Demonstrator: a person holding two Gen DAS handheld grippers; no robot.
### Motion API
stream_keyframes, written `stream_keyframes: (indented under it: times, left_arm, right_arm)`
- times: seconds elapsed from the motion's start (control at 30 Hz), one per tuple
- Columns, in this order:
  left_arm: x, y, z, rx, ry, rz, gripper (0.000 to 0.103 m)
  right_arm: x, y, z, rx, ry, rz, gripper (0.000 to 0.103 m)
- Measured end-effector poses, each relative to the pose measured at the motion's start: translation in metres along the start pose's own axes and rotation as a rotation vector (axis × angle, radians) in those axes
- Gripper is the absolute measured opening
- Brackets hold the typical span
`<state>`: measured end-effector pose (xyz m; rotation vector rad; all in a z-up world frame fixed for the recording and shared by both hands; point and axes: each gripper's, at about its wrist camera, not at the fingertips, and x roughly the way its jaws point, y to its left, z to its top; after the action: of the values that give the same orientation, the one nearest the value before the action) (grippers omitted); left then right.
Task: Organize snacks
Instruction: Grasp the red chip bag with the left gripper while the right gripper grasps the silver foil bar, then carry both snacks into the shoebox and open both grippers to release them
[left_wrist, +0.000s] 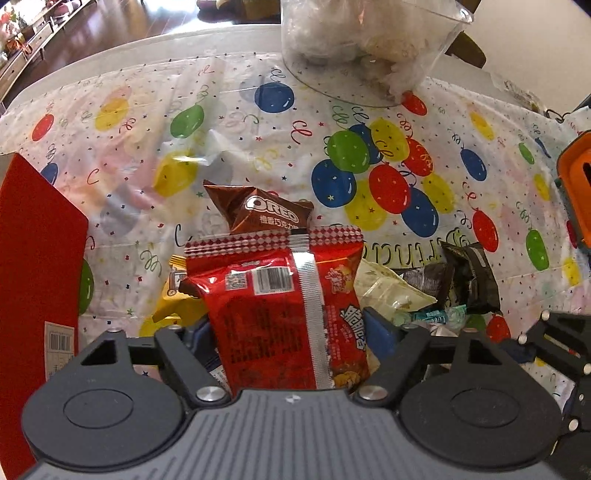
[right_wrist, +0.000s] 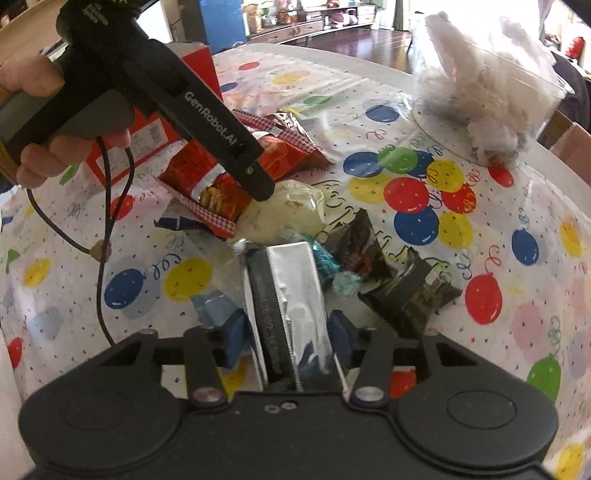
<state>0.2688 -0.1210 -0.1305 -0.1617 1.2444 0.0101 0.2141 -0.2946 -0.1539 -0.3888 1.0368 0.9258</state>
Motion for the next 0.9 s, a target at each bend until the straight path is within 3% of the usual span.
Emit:
stream_keyframes:
  times: [0.23, 0.53, 0.9]
  left_arm:
    - [-0.003, 0.008, -0.001, -0.022, -0.011, 0.001, 0.071]
    - [-0.014, 0.026, -0.009, -0.044, -0.032, -0.02, 0.07]
    - [-0.067, 0.055, -0.027, -0.011, -0.069, -0.095, 0.07]
  right_arm:
    - [-0.004, 0.013, -0.004, 0.098, -0.031, -0.091, 0.042]
    - [-0.023, 0.024, -0.002, 0.233, -0.089, -0.166, 0.042]
    - [-0.065, 0.066, 0.026, 0.324, -0.156, -0.234, 0.042]
